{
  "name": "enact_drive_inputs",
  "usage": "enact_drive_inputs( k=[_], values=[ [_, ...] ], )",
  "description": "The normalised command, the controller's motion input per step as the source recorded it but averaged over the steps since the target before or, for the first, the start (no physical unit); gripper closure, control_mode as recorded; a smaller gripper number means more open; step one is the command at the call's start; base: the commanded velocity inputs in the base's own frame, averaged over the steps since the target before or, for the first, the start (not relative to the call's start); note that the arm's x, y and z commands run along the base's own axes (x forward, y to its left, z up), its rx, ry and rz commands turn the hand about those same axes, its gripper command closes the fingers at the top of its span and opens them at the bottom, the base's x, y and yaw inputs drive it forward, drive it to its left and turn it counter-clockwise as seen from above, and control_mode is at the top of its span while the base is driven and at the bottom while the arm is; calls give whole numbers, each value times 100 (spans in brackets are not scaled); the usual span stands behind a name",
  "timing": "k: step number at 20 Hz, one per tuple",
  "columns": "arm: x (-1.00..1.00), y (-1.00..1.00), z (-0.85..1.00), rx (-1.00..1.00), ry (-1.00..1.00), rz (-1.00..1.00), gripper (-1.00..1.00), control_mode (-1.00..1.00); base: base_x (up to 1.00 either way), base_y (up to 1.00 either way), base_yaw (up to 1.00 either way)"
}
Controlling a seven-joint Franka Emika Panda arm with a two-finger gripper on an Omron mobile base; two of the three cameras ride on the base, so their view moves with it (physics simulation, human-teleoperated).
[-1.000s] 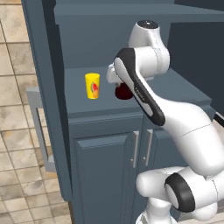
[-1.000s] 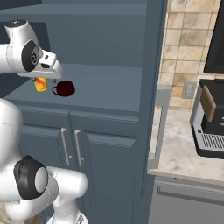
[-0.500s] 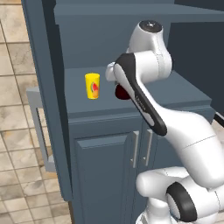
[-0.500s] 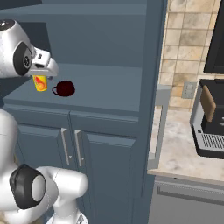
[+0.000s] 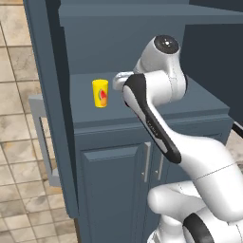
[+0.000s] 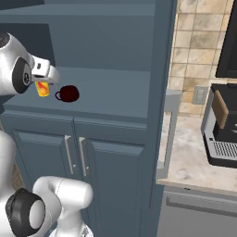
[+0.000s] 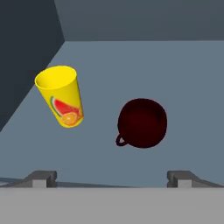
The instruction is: There is a tray on the dining counter. Grab the cup, mug, and pitcher and place them on the tray. The pitcher may be placed next to the tray if it cannot fit the tray.
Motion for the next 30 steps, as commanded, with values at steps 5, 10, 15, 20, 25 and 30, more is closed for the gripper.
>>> enact_drive_inputs(
  k=[5, 10, 15, 20, 25, 30],
  values=[
    [0, 1, 12, 5, 0, 0, -100, -100, 0, 0, 0],
    [0, 7, 16, 3, 0, 0, -100, -100, 0, 0, 0],
    [0, 24, 17, 0, 0, 0, -100, -100, 0, 0, 0],
    [3, 21, 12, 0, 0, 0, -100, -100, 0, 0, 0],
    [16, 0, 1, 0, 0, 1, -100, -100, 0, 0, 0],
    [13, 0, -4, 0, 0, 0, -100, -100, 0, 0, 0]
  ],
)
